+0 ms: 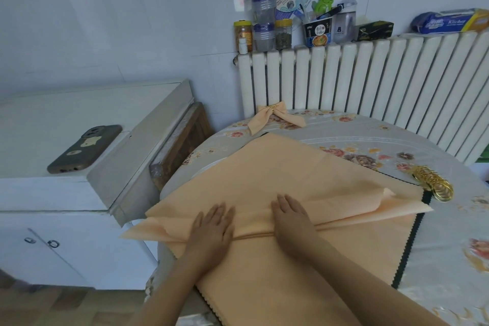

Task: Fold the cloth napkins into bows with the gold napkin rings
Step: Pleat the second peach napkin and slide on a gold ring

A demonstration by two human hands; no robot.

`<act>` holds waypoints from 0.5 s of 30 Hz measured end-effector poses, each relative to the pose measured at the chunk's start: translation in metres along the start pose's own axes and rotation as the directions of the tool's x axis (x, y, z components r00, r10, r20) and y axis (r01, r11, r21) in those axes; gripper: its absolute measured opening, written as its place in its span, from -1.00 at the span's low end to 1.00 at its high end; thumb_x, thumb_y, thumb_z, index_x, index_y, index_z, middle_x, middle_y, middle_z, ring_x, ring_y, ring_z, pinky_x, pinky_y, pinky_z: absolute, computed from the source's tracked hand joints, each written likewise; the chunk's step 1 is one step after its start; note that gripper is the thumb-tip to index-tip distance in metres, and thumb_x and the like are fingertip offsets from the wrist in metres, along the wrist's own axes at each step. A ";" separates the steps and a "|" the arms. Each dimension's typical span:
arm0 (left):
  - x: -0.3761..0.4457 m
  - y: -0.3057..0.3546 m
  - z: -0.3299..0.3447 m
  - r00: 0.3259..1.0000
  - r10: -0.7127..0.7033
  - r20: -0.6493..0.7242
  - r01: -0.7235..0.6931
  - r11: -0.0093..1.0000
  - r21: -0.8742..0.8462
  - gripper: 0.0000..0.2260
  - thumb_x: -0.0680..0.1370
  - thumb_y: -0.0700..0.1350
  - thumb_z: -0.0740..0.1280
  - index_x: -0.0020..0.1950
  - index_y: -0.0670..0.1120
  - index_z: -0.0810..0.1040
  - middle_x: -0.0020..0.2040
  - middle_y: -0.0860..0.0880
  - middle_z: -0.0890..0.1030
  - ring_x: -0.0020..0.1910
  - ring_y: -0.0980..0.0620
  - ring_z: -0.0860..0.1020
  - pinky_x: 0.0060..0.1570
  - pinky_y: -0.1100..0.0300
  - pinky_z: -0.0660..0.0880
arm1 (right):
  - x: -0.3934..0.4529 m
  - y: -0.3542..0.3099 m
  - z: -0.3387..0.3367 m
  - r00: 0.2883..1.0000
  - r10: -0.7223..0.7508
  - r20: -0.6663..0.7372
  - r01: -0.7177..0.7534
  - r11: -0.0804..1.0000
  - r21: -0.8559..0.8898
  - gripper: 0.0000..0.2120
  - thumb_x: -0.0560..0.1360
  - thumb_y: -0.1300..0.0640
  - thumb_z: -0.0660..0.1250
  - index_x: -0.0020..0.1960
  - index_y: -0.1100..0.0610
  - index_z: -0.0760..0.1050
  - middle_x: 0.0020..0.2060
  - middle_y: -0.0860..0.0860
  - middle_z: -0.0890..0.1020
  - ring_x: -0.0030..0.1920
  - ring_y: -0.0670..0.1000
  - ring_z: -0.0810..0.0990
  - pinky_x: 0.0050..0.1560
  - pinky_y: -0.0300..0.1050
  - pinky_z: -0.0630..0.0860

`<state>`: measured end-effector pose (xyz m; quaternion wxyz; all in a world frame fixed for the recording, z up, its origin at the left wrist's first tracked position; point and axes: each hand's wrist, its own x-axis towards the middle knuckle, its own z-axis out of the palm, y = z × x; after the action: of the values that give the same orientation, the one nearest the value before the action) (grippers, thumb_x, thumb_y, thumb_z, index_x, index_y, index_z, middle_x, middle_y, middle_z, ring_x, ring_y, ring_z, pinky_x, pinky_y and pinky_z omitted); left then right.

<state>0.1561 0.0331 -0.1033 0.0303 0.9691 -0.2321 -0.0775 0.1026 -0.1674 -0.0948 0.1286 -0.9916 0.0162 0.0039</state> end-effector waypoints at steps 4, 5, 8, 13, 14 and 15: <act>0.005 0.001 -0.005 1.000 0.025 -0.019 -0.027 0.997 -0.076 -0.58 0.64 0.13 -0.06 0.51 0.20 0.07 0.55 0.09 0.02 0.52 0.10 -0.04 0.43 0.10 -0.10 | 0.007 -0.026 0.000 0.990 -0.040 -0.132 0.092 0.904 0.417 -0.66 0.46 0.31 0.21 0.19 0.13 0.54 0.03 0.03 0.49 0.08 0.05 0.49 0.18 -0.18 0.37; 0.006 0.000 -0.007 0.999 0.013 -0.049 -0.019 0.994 -0.110 -0.60 0.63 0.12 0.03 0.49 0.22 0.15 0.53 0.08 0.12 0.50 0.07 0.04 0.40 0.12 -0.03 | 0.008 -0.030 -0.001 0.992 0.003 -0.124 0.057 0.876 0.480 -0.75 0.47 0.26 0.25 0.10 0.10 0.59 -0.08 -0.02 0.48 -0.05 -0.01 0.50 0.05 -0.25 0.38; 0.009 0.000 -0.017 0.994 -0.071 -0.089 0.052 0.979 -0.199 -0.63 0.54 0.15 0.25 0.34 0.18 0.39 0.31 0.06 0.36 0.34 0.01 0.27 0.27 0.13 0.15 | 0.015 -0.034 0.000 0.994 0.079 -0.075 -0.031 0.865 0.501 -0.84 0.43 0.12 0.36 -0.01 0.01 0.63 -0.21 -0.08 0.43 -0.16 -0.08 0.46 -0.13 -0.28 0.31; 0.021 -0.006 -0.040 0.991 -0.135 -0.019 0.130 0.978 -0.162 -0.63 0.37 0.24 0.40 -0.02 0.02 0.48 0.08 0.03 0.56 0.09 0.01 0.49 -0.02 0.14 0.34 | 0.019 -0.039 -0.001 0.994 0.111 -0.023 -0.085 0.866 0.493 -0.75 0.36 0.01 0.47 0.02 -0.02 0.61 -0.27 -0.13 0.34 -0.19 -0.08 0.44 -0.16 -0.27 0.28; 0.022 -0.007 -0.042 0.991 -0.132 0.004 0.131 0.978 -0.163 -0.62 0.36 0.25 0.41 -0.04 0.01 0.47 0.06 0.02 0.56 0.05 0.01 0.50 -0.09 0.16 0.35 | 0.019 -0.040 0.000 0.993 0.117 -0.026 -0.091 0.871 0.483 -0.74 0.36 -0.01 0.47 0.04 -0.02 0.61 -0.26 -0.13 0.34 -0.18 -0.08 0.43 -0.15 -0.27 0.29; 0.022 -0.007 -0.044 0.991 -0.134 0.020 0.135 0.978 -0.161 -0.61 0.36 0.26 0.41 -0.03 0.01 0.47 0.07 0.03 0.56 0.05 0.02 0.51 -0.13 0.18 0.35 | 0.020 -0.041 0.000 0.992 0.123 -0.027 -0.096 0.876 0.473 -0.72 0.35 -0.02 0.47 0.05 -0.03 0.61 -0.25 -0.12 0.34 -0.17 -0.08 0.43 -0.13 -0.26 0.31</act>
<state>0.1857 0.0300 -0.0633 0.1027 0.9765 -0.1591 -0.1026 0.1236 -0.1286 -0.0849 0.3644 -0.9279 0.0765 -0.0206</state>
